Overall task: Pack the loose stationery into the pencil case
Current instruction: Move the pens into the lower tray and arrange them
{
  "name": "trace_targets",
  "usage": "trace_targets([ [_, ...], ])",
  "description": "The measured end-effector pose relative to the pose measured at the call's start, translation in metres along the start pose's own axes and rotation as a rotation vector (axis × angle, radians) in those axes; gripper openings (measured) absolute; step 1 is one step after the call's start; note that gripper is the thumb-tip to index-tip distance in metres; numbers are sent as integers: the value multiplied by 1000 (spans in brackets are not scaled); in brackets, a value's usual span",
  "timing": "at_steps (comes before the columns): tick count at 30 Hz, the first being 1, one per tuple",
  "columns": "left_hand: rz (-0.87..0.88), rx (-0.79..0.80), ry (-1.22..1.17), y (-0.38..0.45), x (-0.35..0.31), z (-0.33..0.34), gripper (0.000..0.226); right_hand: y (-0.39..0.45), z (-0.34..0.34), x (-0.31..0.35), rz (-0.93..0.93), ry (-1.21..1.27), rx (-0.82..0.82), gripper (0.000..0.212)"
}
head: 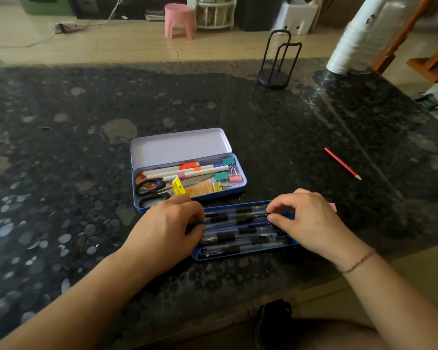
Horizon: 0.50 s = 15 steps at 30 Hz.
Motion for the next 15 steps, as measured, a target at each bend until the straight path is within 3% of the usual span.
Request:
trace_targets([
  [10, 2, -12, 9, 0, -1, -1, 6, -2, -6, -3, 0, 47, -30, 5],
  [15, 27, 6, 12, -1, -8, 0, 6, -5, -2, -6, -2, -62, 11, 20],
])
Point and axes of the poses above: each hand's wrist, its own y-axis towards the middle knuckle, its own z-axis out of the palm, x = y × z, the point moved 9 cm from there along y, towards the middle knuckle, and after that the axes turned 6 degrees about x, right-handed, at the moved point
